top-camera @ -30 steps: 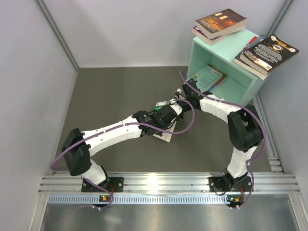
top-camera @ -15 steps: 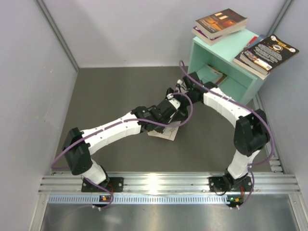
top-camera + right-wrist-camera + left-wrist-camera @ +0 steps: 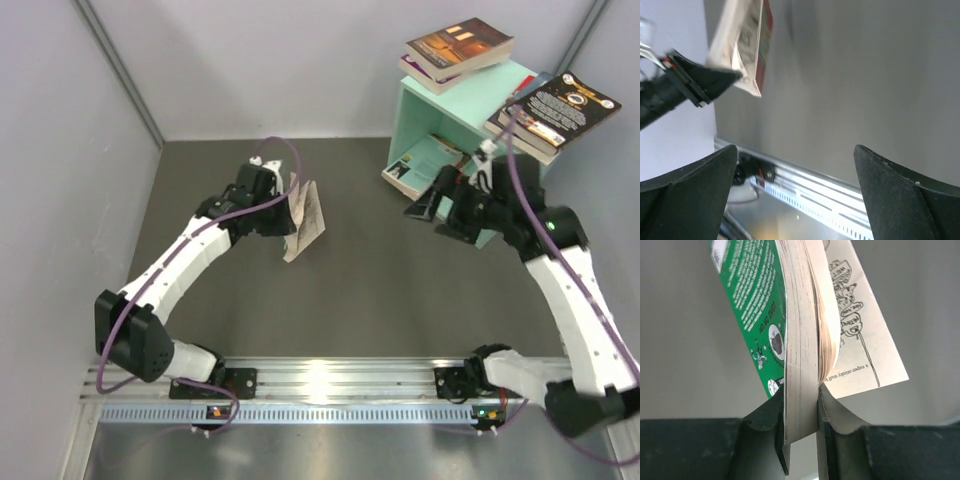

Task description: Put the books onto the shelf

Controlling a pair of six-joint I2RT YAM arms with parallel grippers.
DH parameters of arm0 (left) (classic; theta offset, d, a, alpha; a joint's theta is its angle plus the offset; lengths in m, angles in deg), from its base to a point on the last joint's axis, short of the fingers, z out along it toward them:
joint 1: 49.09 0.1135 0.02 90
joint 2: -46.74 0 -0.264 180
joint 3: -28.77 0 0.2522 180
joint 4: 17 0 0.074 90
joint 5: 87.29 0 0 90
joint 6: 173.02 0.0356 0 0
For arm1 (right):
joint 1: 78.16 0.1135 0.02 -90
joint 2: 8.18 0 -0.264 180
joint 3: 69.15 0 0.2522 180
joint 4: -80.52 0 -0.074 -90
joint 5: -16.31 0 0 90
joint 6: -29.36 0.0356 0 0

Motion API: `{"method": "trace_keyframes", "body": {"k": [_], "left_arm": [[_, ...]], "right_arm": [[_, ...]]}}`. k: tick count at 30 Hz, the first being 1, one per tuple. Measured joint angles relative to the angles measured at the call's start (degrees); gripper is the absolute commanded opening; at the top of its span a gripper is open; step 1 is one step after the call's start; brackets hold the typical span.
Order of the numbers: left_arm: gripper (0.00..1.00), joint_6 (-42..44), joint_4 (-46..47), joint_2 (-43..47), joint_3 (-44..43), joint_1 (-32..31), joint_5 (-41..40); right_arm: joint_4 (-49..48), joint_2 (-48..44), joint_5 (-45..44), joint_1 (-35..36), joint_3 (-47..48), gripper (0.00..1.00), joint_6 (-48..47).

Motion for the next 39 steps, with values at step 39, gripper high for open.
{"method": "trace_keyframes", "body": {"k": [39], "left_arm": [[0.00,-82.18,97.79,0.98,34.62,8.87,35.36]], "right_arm": [[-55.34,0.63,5.64,1.42,-33.51,0.99,37.99]]}}
